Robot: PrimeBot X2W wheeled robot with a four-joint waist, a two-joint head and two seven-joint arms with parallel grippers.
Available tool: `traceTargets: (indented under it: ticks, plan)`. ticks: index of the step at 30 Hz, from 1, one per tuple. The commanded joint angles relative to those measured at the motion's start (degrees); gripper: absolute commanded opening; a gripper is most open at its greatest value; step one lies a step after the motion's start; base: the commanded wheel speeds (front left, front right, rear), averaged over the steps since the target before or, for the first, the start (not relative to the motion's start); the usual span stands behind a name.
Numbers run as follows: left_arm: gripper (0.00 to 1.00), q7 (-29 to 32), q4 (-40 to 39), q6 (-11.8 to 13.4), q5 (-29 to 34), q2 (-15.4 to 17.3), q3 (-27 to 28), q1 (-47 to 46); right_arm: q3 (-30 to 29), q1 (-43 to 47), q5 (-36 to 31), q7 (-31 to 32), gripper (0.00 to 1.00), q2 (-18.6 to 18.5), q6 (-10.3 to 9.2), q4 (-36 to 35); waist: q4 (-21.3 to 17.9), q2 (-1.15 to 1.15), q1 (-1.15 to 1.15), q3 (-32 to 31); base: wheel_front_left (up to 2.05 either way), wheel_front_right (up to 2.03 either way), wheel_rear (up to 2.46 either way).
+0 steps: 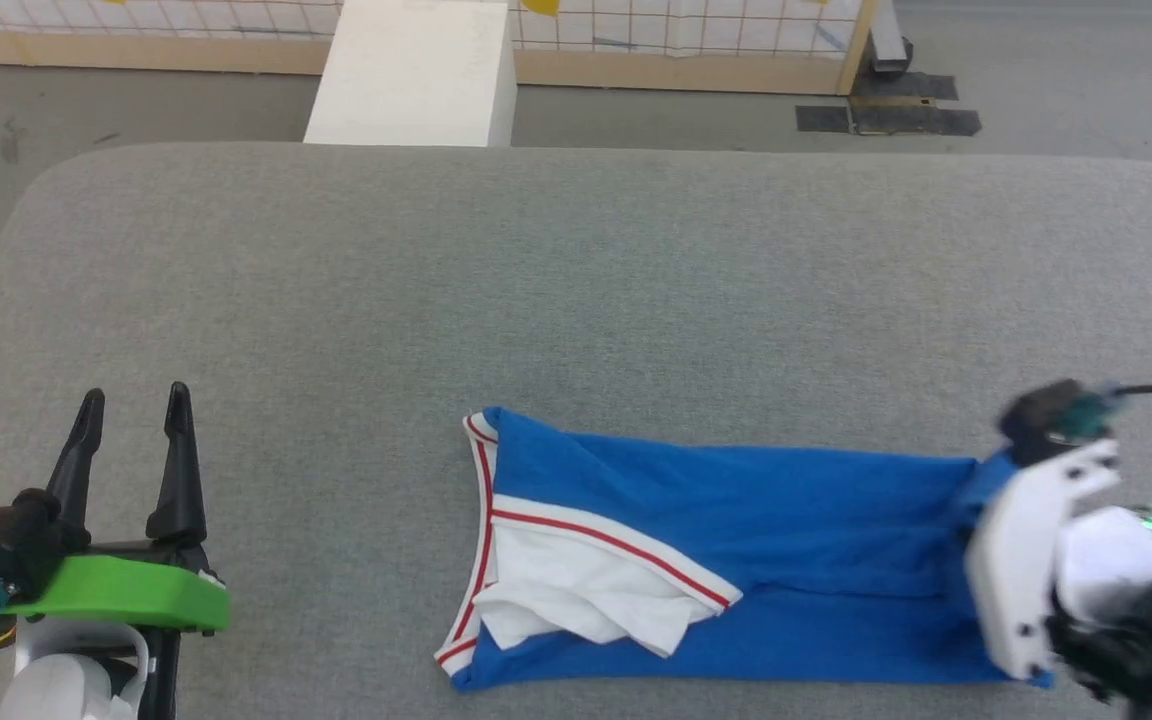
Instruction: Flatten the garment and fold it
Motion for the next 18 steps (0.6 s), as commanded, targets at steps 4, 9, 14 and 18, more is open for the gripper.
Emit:
traceTargets:
  ticks: [4, 9, 14, 18]
  plan:
    - [1.0, -0.27, -0.47, 0.19, -0.6, -0.53, 0.14, 0.51, 6.25, -4.85, 1.31, -3.67, 0.0, 2.81, -0.1, 4.56, 1.6, 0.0, 0.0, 0.61, 0.0, 0.0, 0.0]
    - [1.0, -0.25, -0.24, 0.31, -1.06, -0.95, 0.0, 1.27, 13.42, -10.54, 2.36, -8.18, 0.0, 7.66, -0.1, 13.38, 3.4, 0.0, 0.0, 1.44, 0.0, 0.0, 0.0]
    - [1.0, -0.17, 0.17, 0.15, -1.53, -1.3, -0.54, 1.31, 19.02, -15.54, 2.85, -12.37, 0.0, 11.48, -0.1, 21.82, 5.23, 0.0, 0.0, 2.4, 0.0, 0.0, 0.0]
    - [1.0, -0.16, 0.71, -0.07, -1.85, -1.45, -1.02, 0.8, 22.71, -19.21, 3.27, -15.76, 0.0, 13.19, -0.1, 28.27, 6.55, 0.0, 0.0, 3.09, 0.0, 0.0, 0.0]
